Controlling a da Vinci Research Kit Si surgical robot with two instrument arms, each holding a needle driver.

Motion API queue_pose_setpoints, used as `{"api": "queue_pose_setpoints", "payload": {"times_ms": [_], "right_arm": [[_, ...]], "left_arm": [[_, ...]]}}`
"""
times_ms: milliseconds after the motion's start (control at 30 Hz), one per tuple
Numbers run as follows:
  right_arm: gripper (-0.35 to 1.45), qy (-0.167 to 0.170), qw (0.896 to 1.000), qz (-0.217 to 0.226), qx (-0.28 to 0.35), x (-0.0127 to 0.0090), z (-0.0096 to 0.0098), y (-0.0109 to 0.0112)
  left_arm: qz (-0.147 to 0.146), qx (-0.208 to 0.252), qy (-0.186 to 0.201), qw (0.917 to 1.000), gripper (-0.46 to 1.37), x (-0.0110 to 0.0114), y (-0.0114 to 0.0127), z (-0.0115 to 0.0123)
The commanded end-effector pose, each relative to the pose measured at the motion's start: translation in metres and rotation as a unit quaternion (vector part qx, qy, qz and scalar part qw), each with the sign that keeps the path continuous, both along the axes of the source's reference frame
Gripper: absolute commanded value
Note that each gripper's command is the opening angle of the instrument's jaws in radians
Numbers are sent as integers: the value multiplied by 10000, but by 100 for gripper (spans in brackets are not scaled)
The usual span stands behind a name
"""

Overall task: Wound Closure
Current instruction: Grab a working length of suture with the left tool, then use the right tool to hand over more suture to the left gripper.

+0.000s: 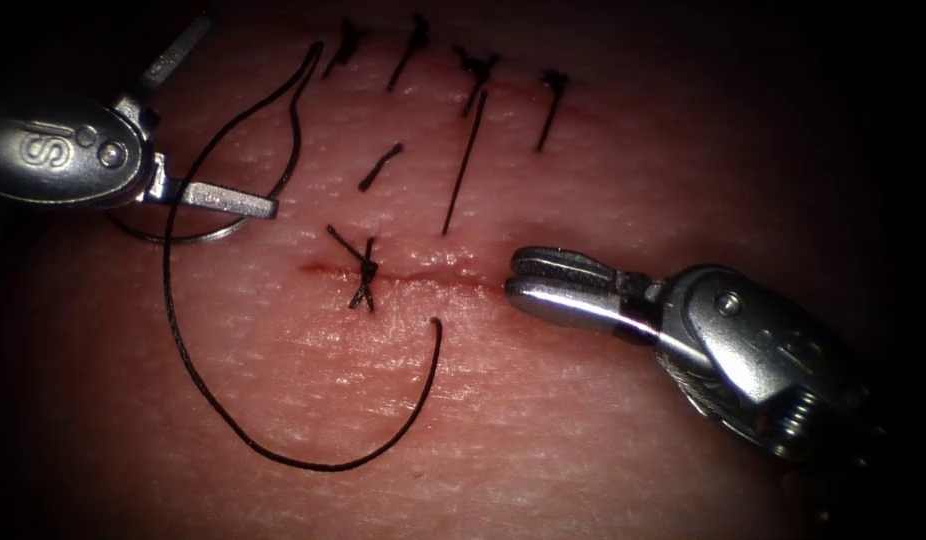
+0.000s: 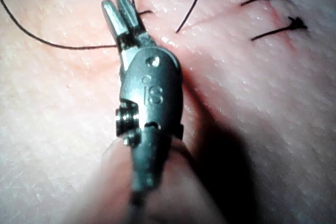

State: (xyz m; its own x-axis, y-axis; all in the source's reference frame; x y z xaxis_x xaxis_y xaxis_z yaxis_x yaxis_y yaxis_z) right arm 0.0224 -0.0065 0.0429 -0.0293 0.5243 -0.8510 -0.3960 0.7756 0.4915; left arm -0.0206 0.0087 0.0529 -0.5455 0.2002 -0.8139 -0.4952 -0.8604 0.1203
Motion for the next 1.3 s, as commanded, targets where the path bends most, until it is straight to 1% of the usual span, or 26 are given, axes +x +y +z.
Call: {"api": "queue_pose_setpoints", "payload": {"times_ms": [33, 67, 100, 133, 167, 233, 467, 533, 567, 600, 633, 667, 700, 733, 767, 800, 867, 933, 967, 1067, 1133, 1167, 1200, 1267, 1300], "right_arm": [[9, -9, 10000, 13, 1, 0, 0, 0], [9, -10, 10000, 15, 1, 1, 0, 0], [9, -11, 10000, 15, 1, 1, 0, 0], [9, -11, 10000, 16, 1, 1, 0, 0], [9, -11, 10000, 16, 2, 1, 0, 0], [9, -12, 10000, 16, 3, 1, 0, 0], [11, -12, 10000, 15, 5, 0, -1, 0], [18, -18, 10000, 22, 7, -1, -1, 0], [30, -34, 10000, 19, 13, -1, -2, 0], [35, -35, 10000, 21, 14, -1, -3, -1], [48, -94, 9999, -19, 38, 0, -4, -2], [63, -200, 9997, -91, 79, 0, -6, -3], [79, -380, 9990, -215, 84, 1, -7, -6], [86, -466, 9985, -277, 55, 1, -8, -7], [101, -630, 9972, -397, 54, 2, -10, -10], [112, -736, 9961, -478, 32, 2, -12, -13], [123, -859, 9943, -637, -30, 3, -15, -18], [127, -906, 9926, -792, -138, 2, -18, -24], [131, -1000, 9902, -959, -201, 3, -23, -30], [130, -1128, 9853, -1248, -305, 8, -32, -39], [124, -1206, 9799, -1526, -447, 19, -41, -50], [123, -1203, 9789, -1574, -494, 21, -42, -51], [122, -1303, 9744, -1732, -603, 34, -48, -58], [123, -1397, 9711, -1823, -644, 42, -51, -62], [123, -1480, 9680, -1904, -693, 50, -52, -66]], "left_arm": [[25, 16, -9, 10000, 26, 0, 0, -1], [72, 33, -42, 10000, -4, 0, 0, -1], [120, 49, -76, 9999, -29, 0, -1, -1], [270, 76, -155, 9995, -35, 1, -2, -1], [413, 66, -199, 9989, -35, 1, -3, -1], [531, 14, -195, 9984, -35, 2, -8, -3], [751, 6, -255, 9968, -35, 5, -15, -15], [806, -2, -284, 9963, -35, 7, -16, -19], [835, -10, -267, 9961, -35, 8, -17, -20], [863, -19, -248, 9960, -35, 9, -19, -21], [932, -78, -225, 9954, -35, 10, -21, -22], [961, -125, -196, 9951, -35, 11, -24, -23], [952, -130, -188, 9952, -35, 11, -26, -23], [952, -152, -147, 9952, -35, 11, -29, -23], [954, -166, -94, 9953, -35, 10, -32, -23], [948, -142, -31, 9954, -35, 9, -35, -23], [960, -96, 63, 9953, -35, 7, -42, -22], [942, -89, 139, 9954, -35, 4, -48, -19], [904, -28, 176, 9957, -35, 1, -51, -16], [809, 3, 296, 9963, -35, -3, -49, -14], [712, 40, 312, 9970, -35, -9, -43, -14], [697, 37, 322, 9970, -35, -10, -42, -14], [622, 51, 348, 9974, -35, -14, -39, -14], [606, 53, 357, 9975, -35, -17, -38, -14], [580, 73, 349, 9977, -35, -19, -38, -13]]}}
